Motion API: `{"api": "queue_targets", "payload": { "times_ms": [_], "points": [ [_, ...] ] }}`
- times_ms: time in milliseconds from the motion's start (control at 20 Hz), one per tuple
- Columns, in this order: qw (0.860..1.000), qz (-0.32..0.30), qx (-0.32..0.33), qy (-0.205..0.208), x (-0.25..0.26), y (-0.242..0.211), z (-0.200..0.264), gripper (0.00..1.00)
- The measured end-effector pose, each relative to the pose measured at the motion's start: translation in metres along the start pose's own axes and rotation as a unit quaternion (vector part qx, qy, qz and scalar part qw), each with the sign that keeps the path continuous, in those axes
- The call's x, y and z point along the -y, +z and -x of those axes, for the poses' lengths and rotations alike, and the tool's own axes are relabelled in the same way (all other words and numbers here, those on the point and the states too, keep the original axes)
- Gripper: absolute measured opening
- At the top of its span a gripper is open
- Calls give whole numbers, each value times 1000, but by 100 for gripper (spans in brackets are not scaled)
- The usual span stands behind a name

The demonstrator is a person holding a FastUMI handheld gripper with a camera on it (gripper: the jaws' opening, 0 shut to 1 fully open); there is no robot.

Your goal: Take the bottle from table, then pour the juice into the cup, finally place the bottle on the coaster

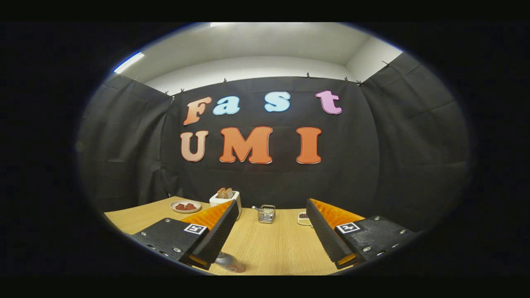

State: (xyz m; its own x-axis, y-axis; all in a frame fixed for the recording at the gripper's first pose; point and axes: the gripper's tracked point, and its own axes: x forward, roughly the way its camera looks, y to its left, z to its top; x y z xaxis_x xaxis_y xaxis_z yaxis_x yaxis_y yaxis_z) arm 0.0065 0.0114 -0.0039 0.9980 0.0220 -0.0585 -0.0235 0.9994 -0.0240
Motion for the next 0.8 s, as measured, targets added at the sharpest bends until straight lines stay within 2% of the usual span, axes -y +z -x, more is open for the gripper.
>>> {"api": "queue_targets", "payload": {
  "times_ms": [350,550,800],
  "points": [
    [999,-19,-9,25,-14,-19,4,98],
    [997,-36,-17,61,-34,-38,5,98],
    [996,-12,-27,83,-51,-63,9,98]
  ]
}}
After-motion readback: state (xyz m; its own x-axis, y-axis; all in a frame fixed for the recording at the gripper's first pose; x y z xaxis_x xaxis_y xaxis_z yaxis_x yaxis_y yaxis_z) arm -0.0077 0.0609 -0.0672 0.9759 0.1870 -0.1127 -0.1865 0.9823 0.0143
